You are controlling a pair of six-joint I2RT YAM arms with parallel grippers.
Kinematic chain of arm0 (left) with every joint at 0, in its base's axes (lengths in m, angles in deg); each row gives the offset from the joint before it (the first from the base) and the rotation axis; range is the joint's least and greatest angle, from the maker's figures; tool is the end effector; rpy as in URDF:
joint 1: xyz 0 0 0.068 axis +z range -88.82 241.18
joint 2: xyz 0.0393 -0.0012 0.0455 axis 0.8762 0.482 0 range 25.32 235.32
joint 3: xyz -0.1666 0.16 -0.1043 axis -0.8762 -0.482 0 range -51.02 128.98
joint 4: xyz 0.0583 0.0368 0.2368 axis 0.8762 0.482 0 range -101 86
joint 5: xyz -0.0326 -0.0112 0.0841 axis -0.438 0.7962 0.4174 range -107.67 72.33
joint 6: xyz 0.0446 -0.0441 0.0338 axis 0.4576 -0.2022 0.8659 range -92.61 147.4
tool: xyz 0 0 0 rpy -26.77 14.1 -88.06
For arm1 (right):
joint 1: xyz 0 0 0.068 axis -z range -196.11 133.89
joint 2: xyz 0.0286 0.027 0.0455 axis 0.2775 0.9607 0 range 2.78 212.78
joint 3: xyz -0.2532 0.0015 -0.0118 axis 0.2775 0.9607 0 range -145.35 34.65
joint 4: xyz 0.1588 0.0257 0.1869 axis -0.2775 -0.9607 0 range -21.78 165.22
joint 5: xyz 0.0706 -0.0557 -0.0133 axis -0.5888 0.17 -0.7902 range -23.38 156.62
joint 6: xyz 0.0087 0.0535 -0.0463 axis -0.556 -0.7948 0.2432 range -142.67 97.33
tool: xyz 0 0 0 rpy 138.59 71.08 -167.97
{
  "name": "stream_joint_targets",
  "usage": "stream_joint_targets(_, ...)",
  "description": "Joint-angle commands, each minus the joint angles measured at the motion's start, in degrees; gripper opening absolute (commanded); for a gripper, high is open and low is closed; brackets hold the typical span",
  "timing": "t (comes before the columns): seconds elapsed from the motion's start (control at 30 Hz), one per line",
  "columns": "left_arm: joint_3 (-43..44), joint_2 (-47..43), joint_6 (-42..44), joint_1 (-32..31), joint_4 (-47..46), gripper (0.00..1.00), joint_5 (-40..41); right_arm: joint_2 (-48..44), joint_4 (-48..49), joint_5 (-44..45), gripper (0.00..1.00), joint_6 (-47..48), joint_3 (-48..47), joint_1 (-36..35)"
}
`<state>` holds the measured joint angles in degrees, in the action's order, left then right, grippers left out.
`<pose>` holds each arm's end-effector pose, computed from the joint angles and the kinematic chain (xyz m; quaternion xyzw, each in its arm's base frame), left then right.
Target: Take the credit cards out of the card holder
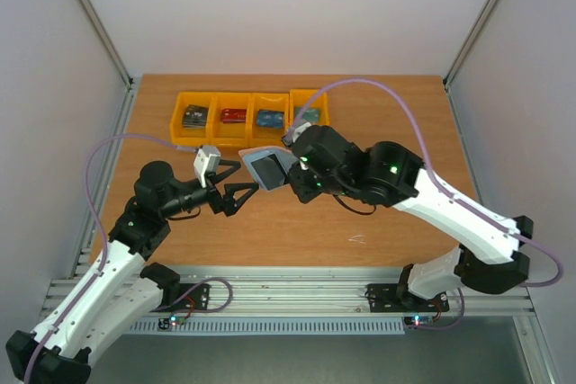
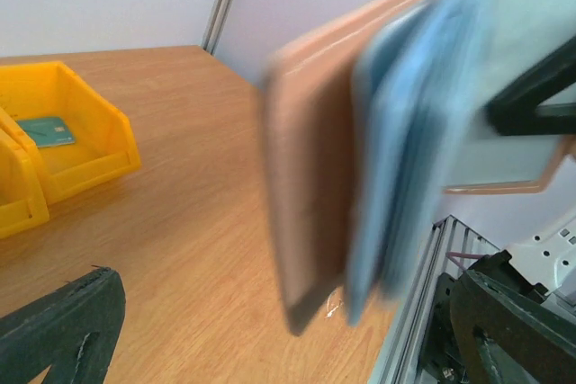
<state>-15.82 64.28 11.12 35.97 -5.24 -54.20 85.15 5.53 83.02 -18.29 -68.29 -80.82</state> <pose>0.1500 -0.1093 0.2916 0.2583 0.7069 -0.4411 0.4889 0.1288 0.2336 0.3935 -0.4849 0.7922 0.0581 0.3660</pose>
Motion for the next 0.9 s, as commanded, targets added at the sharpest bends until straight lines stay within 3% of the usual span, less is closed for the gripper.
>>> stream_joint_targets(0.0,0.0,-0.6,0.5,0.3,-0.7,0.99,-0.5,-6.1,6.0,-7.3,0.01,3.9,1.9,-0.1)
stream_joint_targets(0.2,1.4,-1.8,1.8,0.5,-7.5,0.99,-16.1,-7.8,6.0,-12.2,0.01,7.1,2.3,-0.1)
stream_joint_targets(0.33,3.1,-3.8,3.5,0.5,-5.1,0.99,-24.0,-6.7,4.4,-11.8,0.01,7.2,0.8,-0.1)
stream_joint_targets(0.43,3.3,-4.9,6.3,0.4,-1.6,0.99,-23.2,-6.1,5.0,-13.0,0.01,7.9,0.5,-0.1)
stream_joint_targets(0.67,3.9,-2.7,4.0,0.4,-4.6,0.99,-15.9,-4.9,6.0,-15.6,0.01,9.3,-0.6,-0.1)
stream_joint_targets(0.73,3.8,-1.9,3.7,0.4,-5.1,0.92,-14.3,-4.8,6.4,-17.7,0.01,9.9,-0.4,0.0)
stream_joint_targets(0.87,3.4,-1.4,1.6,0.4,-8.7,0.50,-17.2,-5.2,7.5,-20.2,0.01,10.7,0.4,-0.1)
